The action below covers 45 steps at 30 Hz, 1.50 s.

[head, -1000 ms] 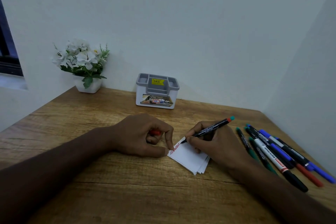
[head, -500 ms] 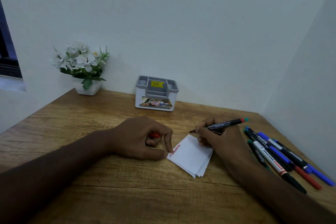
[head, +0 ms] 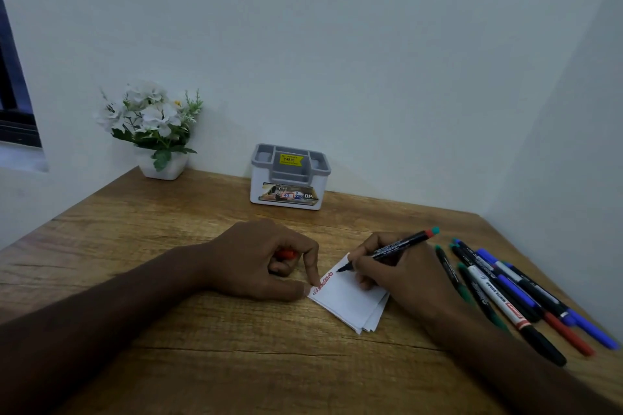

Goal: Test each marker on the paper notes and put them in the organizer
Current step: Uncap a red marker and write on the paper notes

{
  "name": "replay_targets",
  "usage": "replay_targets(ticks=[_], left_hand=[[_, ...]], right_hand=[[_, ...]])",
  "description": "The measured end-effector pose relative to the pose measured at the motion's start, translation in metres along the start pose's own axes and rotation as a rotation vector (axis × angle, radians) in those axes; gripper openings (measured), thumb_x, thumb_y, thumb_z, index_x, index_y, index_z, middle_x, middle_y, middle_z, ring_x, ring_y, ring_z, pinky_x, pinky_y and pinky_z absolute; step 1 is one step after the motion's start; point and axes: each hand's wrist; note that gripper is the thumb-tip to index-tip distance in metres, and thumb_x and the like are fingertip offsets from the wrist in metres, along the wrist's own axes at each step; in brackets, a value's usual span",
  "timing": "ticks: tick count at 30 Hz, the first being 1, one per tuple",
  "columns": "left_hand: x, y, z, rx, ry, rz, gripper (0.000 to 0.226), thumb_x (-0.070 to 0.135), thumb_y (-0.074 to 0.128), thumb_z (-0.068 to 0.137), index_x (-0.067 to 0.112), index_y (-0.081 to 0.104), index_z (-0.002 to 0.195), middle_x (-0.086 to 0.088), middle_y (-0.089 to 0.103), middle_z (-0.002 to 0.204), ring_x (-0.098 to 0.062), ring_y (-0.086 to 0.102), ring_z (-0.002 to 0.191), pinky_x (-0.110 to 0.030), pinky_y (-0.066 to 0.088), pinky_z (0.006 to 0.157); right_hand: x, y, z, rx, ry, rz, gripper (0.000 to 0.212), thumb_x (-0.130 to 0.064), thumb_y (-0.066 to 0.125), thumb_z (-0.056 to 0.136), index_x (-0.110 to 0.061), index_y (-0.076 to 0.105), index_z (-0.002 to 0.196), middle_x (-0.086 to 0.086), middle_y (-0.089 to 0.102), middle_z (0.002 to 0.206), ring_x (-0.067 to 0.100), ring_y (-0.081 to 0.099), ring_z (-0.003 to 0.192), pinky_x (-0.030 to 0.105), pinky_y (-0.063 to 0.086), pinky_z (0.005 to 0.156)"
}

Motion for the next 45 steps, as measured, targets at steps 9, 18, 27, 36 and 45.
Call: replay_targets(ticks=[9, 18, 27, 36, 45], left_hand=[[0.000, 0.002, -0.002, 0.001, -0.011, 0.006, 0.019, 0.052, 0.072, 0.090, 0.048, 0.066, 0.107, 0.005, 0.058, 0.065, -0.013, 0.056, 0.061, -0.022, 0.038, 0.058], [0.009, 0.003, -0.003, 0.132, -0.112, -0.330, 0.034, 0.029, 0.037, 0.114, 0.041, 0.059, 0.136, 0.028, 0.060, 0.131, 0.002, 0.054, 0.127, -0.008, 0.041, 0.096], [0.007, 0.003, 0.005, 0.409, -0.109, -0.217, 0.036, 0.023, 0.060, 0.105, 0.034, 0.064, 0.139, 0.022, 0.074, 0.114, -0.002, 0.069, 0.108, -0.020, 0.055, 0.093], [0.004, 0.004, 0.006, 0.440, -0.099, -0.256, 0.031, 0.026, 0.076, 0.094, 0.034, 0.075, 0.124, 0.026, 0.075, 0.113, 0.003, 0.068, 0.111, -0.014, 0.054, 0.093], [0.009, 0.004, 0.005, 0.405, -0.061, -0.240, 0.035, 0.038, 0.073, 0.092, 0.035, 0.074, 0.126, 0.026, 0.075, 0.115, 0.004, 0.068, 0.113, -0.016, 0.054, 0.095]], right_hand=[[0.002, 0.001, 0.003, -0.017, 0.082, 0.117, 0.008, -0.018, 0.077, 0.092, -0.017, 0.082, 0.086, 0.002, 0.083, 0.079, 0.010, 0.077, 0.072, 0.024, 0.060, 0.072], [0.003, -0.012, 0.011, 0.050, 0.066, 0.937, 0.039, 0.009, 0.053, 0.099, -0.003, 0.083, 0.075, 0.016, 0.079, 0.085, 0.023, 0.080, 0.075, 0.026, 0.066, 0.068], [0.011, -0.012, 0.009, 0.074, -0.095, 0.632, 0.018, -0.021, 0.084, 0.077, -0.013, 0.085, 0.093, 0.015, 0.082, 0.086, 0.025, 0.081, 0.081, 0.029, 0.066, 0.075], [0.009, -0.008, 0.010, 0.079, -0.075, 0.657, 0.024, 0.004, 0.066, 0.098, -0.009, 0.085, 0.089, 0.017, 0.083, 0.094, 0.027, 0.082, 0.086, 0.027, 0.066, 0.074], [0.005, -0.005, 0.007, 0.049, -0.042, 0.631, 0.010, -0.011, 0.078, 0.088, -0.009, 0.087, 0.093, 0.019, 0.084, 0.098, 0.029, 0.084, 0.088, 0.027, 0.067, 0.074]])
Point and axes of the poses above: each hand's wrist, its own z-axis towards the middle knuckle, its own y-axis out of the palm, x = y × z
